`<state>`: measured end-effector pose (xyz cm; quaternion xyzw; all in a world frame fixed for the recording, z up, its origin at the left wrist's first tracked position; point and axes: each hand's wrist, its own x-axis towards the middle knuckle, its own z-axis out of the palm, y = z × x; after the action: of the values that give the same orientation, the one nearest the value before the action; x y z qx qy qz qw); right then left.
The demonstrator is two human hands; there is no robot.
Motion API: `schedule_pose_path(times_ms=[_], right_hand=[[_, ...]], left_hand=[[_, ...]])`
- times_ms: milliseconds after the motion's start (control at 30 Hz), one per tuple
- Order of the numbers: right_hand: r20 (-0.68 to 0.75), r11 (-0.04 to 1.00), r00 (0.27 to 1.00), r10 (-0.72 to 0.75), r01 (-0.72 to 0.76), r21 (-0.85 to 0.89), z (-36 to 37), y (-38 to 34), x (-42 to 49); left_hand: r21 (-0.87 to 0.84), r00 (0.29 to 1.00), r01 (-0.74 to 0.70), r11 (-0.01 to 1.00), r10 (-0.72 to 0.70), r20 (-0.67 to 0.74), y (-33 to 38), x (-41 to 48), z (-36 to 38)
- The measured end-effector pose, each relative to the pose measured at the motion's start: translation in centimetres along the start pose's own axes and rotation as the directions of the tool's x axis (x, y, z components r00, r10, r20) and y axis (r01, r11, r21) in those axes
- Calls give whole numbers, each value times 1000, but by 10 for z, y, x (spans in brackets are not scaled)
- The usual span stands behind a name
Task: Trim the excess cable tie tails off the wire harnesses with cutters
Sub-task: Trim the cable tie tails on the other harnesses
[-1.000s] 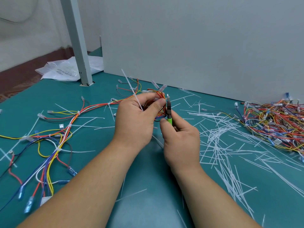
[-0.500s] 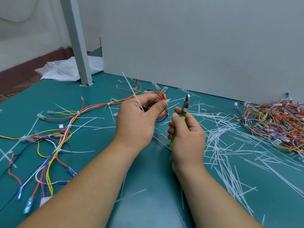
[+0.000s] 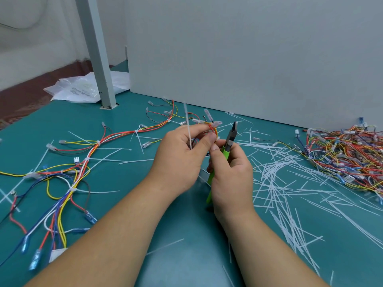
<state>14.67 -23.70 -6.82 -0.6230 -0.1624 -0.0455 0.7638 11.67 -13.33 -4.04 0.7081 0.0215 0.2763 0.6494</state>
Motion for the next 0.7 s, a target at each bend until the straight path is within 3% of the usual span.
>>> schedule_pose_path(times_ms=[133, 300, 400, 700], right_hand=[[-56, 998, 998, 44, -41, 40, 0, 2, 0], [-143, 934, 971, 193, -136, 332, -4, 2, 9], [-156, 875, 951, 268, -173, 453, -8, 2, 15], [-156, 776, 904, 399, -242, 583, -10, -1, 22]], left_hand=[[69, 998, -30, 997, 27, 55, -2, -2, 3], [222, 1000, -22, 975, 26, -15, -4, -4, 0], [172, 1000, -2, 985, -2, 22, -3, -5, -2], [276, 992, -47, 960, 13, 126, -3, -7, -1]])
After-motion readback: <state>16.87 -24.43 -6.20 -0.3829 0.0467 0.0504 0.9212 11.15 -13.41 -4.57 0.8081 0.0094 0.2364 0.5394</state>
